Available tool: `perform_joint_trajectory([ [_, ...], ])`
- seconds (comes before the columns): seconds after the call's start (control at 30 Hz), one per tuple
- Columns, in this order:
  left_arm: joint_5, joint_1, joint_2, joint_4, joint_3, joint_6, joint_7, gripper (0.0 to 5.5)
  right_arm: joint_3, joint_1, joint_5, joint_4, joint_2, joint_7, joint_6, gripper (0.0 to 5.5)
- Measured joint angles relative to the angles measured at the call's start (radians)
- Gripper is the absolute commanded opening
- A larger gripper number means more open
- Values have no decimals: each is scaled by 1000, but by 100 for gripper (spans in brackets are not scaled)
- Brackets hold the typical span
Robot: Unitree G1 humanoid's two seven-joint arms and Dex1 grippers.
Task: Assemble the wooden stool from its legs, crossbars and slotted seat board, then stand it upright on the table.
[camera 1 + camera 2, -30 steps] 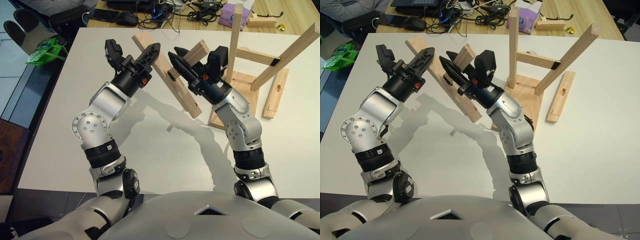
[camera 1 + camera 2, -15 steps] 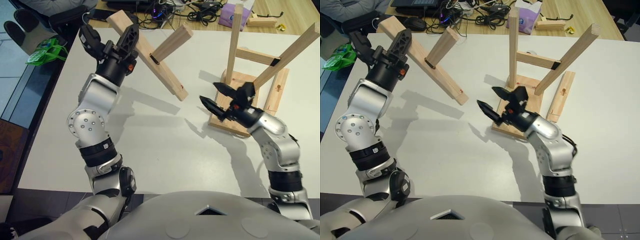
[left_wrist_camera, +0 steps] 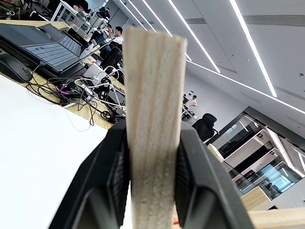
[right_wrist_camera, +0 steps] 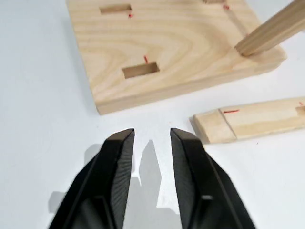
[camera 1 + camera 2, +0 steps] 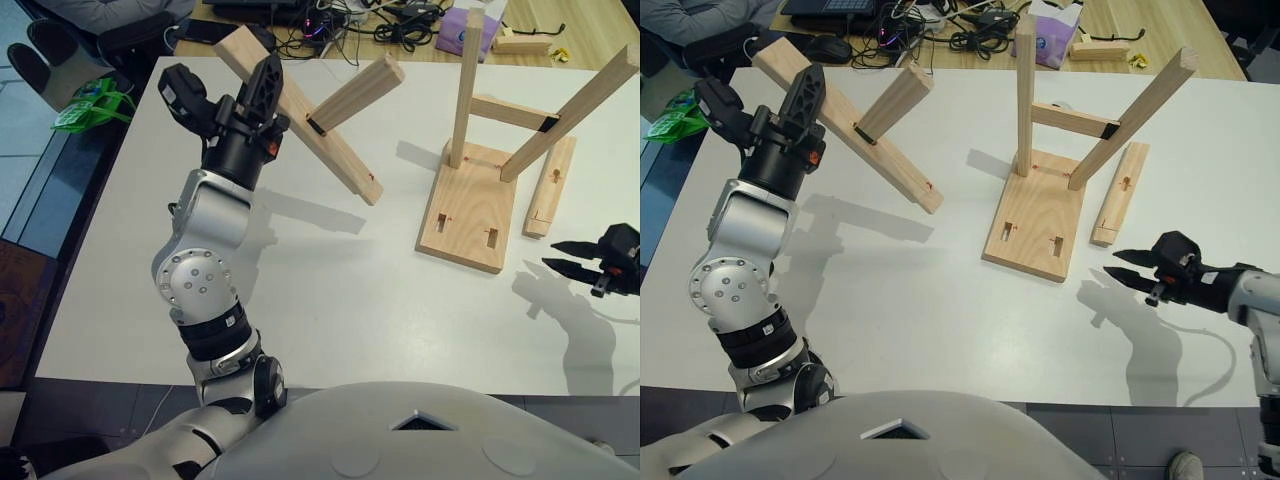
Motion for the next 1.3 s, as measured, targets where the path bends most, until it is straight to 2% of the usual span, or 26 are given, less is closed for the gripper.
perform_joint_trajectory([
  [0.1, 3, 1, -21, 1, -23, -12, 2, 102, 109, -35, -86, 25, 36, -33, -59, 19],
  [0.17, 17, 12, -64, 10, -44, -51, 0, 102, 187, -82, -135, 72, 116, -93, -117, 0],
  [0.27, 50, 45, -103, 52, -77, -96, -11, 102, 248, -138, -175, 134, 189, -171, -203, 0],
  [0.37, 75, 44, -103, 89, -87, -136, -29, 102, 262, -145, -179, 153, 195, -189, -230, 0],
  [0.67, 141, -71, -126, 237, -161, -238, -112, 102, 404, -371, -235, 305, 362, -256, -295, 0],
  [0.8, 260, -107, -123, 379, -233, -327, -269, 102, 406, -311, -189, 203, 335, -196, -221, 0],
  [1.0, 405, -241, -47, 574, -251, -491, -500, 102, 370, -189, -111, 70, 229, -121, -135, 0],
  [1.3, 567, -173, -82, 641, -358, -606, -573, 102, 350, -182, -110, 76, 232, -179, -139, 0],
])
